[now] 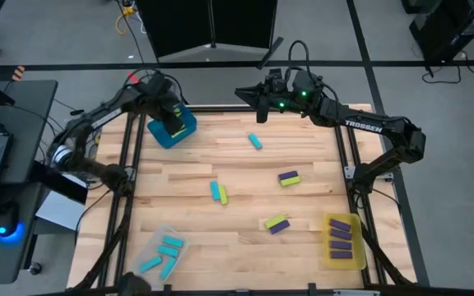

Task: Sort blocks
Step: Put the green block into the blue bin

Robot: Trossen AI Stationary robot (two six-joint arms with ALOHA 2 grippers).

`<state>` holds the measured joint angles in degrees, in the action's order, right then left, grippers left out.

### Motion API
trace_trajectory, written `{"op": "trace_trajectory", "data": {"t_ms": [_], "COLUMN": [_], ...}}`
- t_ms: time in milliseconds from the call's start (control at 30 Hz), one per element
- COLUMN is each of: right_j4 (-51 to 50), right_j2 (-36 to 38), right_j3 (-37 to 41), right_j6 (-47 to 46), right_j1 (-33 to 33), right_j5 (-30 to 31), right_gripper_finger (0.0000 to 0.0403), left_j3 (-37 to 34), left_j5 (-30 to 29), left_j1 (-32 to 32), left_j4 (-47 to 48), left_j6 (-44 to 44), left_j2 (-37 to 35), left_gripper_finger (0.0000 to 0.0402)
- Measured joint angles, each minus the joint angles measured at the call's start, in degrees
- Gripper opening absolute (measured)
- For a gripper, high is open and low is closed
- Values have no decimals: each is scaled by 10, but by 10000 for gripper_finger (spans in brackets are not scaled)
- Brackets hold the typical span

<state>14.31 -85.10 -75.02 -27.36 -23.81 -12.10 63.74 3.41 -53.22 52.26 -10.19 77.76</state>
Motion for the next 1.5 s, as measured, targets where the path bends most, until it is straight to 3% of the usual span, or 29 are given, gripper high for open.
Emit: {"op": "trace_trajectory", "data": {"t_ms": [367, 1200, 1367, 1500], "right_j4": [1, 1, 2, 2], "right_j2": [0, 0, 0, 0], "right_j3": [0, 0, 0, 0], "right_j6": [1, -1, 0, 1], "right_j1": [15, 17, 17, 17], "right_j5": [0, -7, -7, -7], "right_gripper_finger": [39, 34, 34, 36], "left_j3": [5, 25, 25, 25], "left_j5": [-23, -68, -70, -70], "left_j1": [-50, -63, -63, -63], "left_j4": [-11, -48, -48, -48], "left_j6": [-58, -149, -149, -149], "left_j2": [146, 224, 225, 225], "left_gripper_finger": [114, 114, 152, 158]}}
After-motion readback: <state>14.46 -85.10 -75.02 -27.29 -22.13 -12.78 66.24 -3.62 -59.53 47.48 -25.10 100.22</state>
